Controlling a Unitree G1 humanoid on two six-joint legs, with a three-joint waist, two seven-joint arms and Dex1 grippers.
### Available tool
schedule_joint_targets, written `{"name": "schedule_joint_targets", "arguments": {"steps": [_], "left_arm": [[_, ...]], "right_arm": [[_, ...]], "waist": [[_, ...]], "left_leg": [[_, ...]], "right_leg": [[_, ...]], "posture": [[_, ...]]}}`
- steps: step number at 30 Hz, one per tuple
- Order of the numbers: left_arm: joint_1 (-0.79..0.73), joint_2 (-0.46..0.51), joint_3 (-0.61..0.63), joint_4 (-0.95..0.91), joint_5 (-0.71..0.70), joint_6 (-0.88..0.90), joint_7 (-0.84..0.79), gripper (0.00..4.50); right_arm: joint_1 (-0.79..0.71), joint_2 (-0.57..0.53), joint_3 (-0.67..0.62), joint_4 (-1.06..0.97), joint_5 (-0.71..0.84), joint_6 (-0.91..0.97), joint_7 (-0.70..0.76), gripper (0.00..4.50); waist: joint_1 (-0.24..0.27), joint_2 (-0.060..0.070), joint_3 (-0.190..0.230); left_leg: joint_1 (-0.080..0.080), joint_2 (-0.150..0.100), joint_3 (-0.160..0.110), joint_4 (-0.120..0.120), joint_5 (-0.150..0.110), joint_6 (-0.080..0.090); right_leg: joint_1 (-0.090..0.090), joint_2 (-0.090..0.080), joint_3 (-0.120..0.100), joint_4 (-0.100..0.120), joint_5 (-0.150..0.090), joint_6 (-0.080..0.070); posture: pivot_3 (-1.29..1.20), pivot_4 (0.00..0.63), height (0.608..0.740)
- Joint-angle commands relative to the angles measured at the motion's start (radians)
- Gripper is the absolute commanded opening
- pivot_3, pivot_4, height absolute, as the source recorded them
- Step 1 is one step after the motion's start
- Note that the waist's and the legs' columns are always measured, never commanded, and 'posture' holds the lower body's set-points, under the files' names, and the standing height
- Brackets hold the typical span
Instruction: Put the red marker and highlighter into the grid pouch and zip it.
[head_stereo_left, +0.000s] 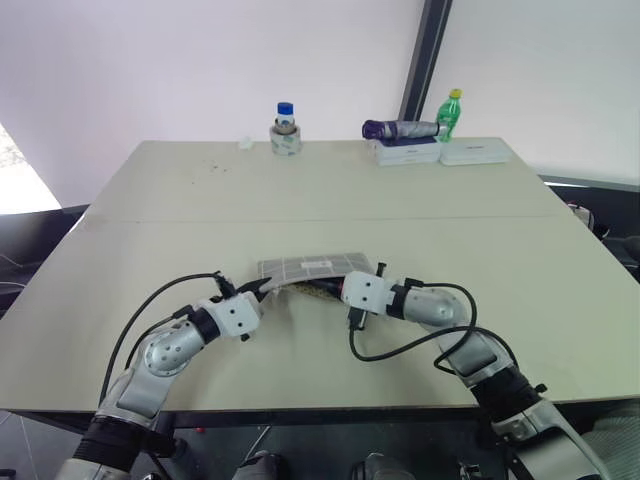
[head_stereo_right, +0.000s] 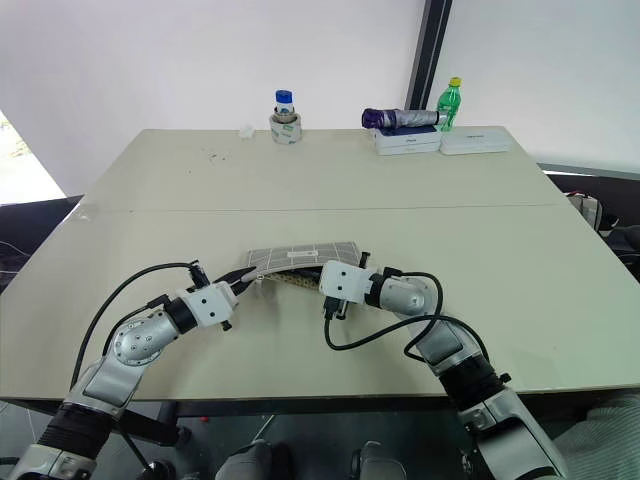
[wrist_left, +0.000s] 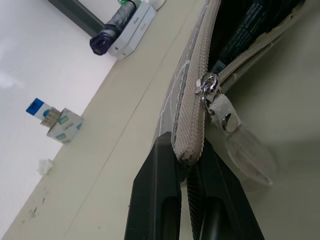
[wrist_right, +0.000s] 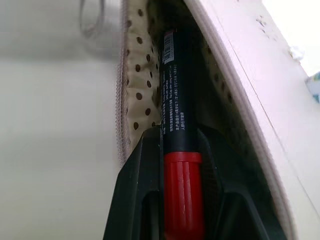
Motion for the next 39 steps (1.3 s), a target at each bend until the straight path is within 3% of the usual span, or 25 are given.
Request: {"name": "schedule_joint_targets", "arguments": {"steps": [1, 4, 6, 9, 16, 20, 24, 29, 36, 39], "left_arm": [[-0.007, 0.002, 0.011, -0.056, -0.013, -0.001, 0.004, 0.0], [-0.001, 0.003, 0.014, -0.059, -0.014, 0.003, 0.005, 0.0], [0.003, 0.004, 0.015, -0.06, -0.012, 0.004, 0.006, 0.0], [0.004, 0.004, 0.017, -0.06, -0.013, 0.006, 0.009, 0.0], [-0.007, 0.005, 0.012, -0.048, -0.013, 0.0, 0.003, 0.0], [-0.015, 0.003, 0.001, -0.039, -0.007, -0.002, -0.003, 0.0], [-0.023, 0.027, -0.034, -0.051, 0.027, -0.038, -0.035, 0.0], [-0.017, 0.043, -0.037, -0.069, 0.012, -0.041, -0.054, 0.0], [-0.021, 0.017, -0.051, -0.078, 0.02, -0.016, -0.047, 0.0], [-0.037, 0.016, -0.066, -0.09, 0.064, -0.011, -0.043, 0.0]], "right_arm": [[-0.012, 0.012, -0.03, -0.032, 0.068, -0.013, 0.037, 0.86], [-0.002, 0.032, -0.068, -0.049, 0.123, 0.013, 0.031, 2.34], [0.023, 0.035, -0.106, -0.121, 0.243, 0.084, 0.093, 3.25], [0.079, 0.006, -0.139, -0.217, 0.354, 0.2, 0.164, 3.25], [0.181, -0.024, -0.247, -0.399, 0.588, 0.421, 0.194, 3.25], [0.206, -0.034, -0.246, -0.49, 0.724, 0.602, 0.199, 3.25], [0.222, -0.038, -0.121, -0.458, 0.626, 0.633, 0.164, 3.25], [0.209, 0.071, -0.017, -0.286, 0.481, 0.52, 0.067, 3.25], [0.133, 0.272, -0.027, -0.143, 0.474, 0.469, -0.015, 3.25], [0.113, 0.297, -0.022, -0.118, 0.46, 0.449, -0.01, 3.25]], "waist": [[-0.001, 0.0, 0.0], [0.0, 0.0, 0.0], [0.002, 0.0, 0.0], [0.004, 0.0, 0.0], [0.002, 0.0, 0.0], [0.001, 0.0, 0.0], [0.002, -0.001, 0.0], [0.0, -0.001, -0.001], [0.0, -0.001, -0.001], [0.004, -0.001, -0.001]], "left_leg": [[0.0, 0.0, 0.0, 0.0, 0.0, 0.0], [0.0, 0.0, 0.0, 0.0, 0.0, 0.0], [0.0, 0.0, 0.0, 0.0, 0.0, 0.0], [0.0, 0.0, -0.001, 0.0, 0.0, 0.0], [0.0, 0.0, -0.001, 0.0, -0.004, 0.007], [0.0, 0.0, -0.002, 0.0, -0.004, 0.007], [0.0, 0.0, -0.002, 0.0, -0.004, 0.007], [0.0, 0.0, -0.002, 0.0, -0.004, 0.007], [0.0, 0.0, -0.001, 0.0, -0.004, 0.006], [0.0, 0.0, -0.001, 0.001, -0.004, 0.006]], "right_leg": [[0.0, 0.0, 0.0, 0.0, 0.0, 0.0], [0.0, 0.0, 0.0, 0.0, 0.0, 0.0], [0.0, 0.0, 0.0, 0.0, 0.0, 0.0], [0.0, 0.0, 0.0, 0.0, 0.0, 0.0], [0.0, -0.001, 0.0, 0.0, 0.0, 0.0], [0.0, -0.001, 0.0, 0.0, 0.0, 0.0], [0.001, -0.002, 0.0, 0.0, 0.0, 0.0], [0.0, -0.001, 0.0, 0.0, 0.0, 0.0], [0.0, 0.0, 0.0, 0.0, 0.0, 0.0], [0.0, 0.0, 0.0, 0.0, 0.0, 0.0]], "posture": [[0.0, 0.15, 0.74], [0.0, 0.15, 0.74], [0.0, 0.15, 0.74], [0.0, 0.15, 0.74], [0.0, 0.15, 0.74], [0.0, 0.15, 0.74], [0.0, 0.15, 0.74], [0.0, 0.15, 0.74], [0.0, 0.15, 0.74], [0.0, 0.15, 0.74]]}}
